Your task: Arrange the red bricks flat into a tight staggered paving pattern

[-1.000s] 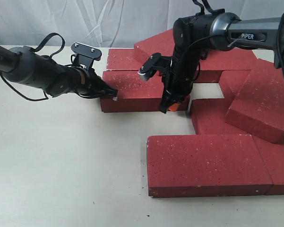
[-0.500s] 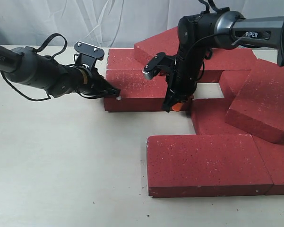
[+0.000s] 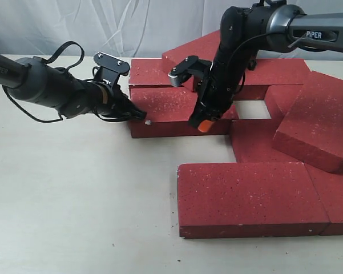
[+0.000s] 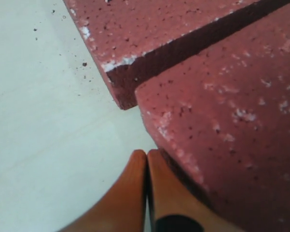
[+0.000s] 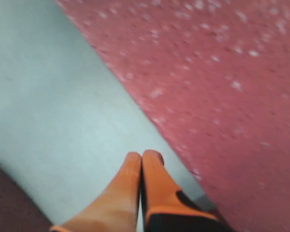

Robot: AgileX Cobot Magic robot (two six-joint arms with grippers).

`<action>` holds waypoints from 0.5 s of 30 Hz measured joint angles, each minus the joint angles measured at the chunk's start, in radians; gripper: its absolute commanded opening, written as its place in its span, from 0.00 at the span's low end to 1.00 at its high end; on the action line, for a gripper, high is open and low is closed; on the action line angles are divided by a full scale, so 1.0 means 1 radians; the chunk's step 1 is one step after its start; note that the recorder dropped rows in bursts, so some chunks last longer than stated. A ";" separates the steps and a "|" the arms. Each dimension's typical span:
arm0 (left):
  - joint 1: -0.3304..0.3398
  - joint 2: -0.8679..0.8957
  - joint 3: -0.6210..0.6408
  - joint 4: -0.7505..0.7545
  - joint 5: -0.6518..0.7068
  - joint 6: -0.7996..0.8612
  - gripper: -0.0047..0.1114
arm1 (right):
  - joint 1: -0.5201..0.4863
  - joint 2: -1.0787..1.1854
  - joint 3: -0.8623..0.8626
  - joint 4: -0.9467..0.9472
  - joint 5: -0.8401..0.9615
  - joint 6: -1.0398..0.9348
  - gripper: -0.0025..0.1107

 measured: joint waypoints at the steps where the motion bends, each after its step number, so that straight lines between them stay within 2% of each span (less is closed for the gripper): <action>1: 0.000 0.000 0.000 0.000 0.000 0.002 0.04 | 0.000 0.000 0.000 0.010 0.010 -0.009 0.03; 11: 0.010 0.000 -0.002 0.029 0.005 0.004 0.04 | 0.002 0.034 0.000 -0.059 -0.046 -0.012 0.03; 15: 0.040 -0.016 -0.002 0.034 0.101 0.004 0.04 | 0.002 -0.008 0.000 -0.009 0.026 0.009 0.03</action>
